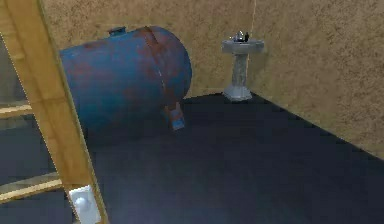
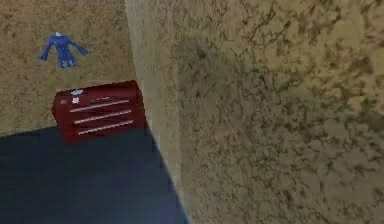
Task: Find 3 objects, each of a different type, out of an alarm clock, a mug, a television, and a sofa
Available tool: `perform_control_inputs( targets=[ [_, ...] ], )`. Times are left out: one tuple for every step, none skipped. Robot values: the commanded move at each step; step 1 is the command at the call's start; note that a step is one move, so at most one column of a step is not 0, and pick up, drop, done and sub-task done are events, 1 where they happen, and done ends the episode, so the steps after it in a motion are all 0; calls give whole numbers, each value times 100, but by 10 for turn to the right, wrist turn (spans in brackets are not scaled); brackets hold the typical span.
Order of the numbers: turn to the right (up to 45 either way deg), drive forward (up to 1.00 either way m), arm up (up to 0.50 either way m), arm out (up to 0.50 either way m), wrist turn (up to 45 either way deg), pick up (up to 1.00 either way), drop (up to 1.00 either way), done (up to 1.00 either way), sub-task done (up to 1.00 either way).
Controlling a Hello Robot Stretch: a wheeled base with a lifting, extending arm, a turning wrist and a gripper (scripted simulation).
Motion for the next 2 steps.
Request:
perform_control_inputs(
  targets=[
    [420,0,0,0,0,0,0,0,0],
    [0,45,0,0,0,0,0,0,0]
  ],
)
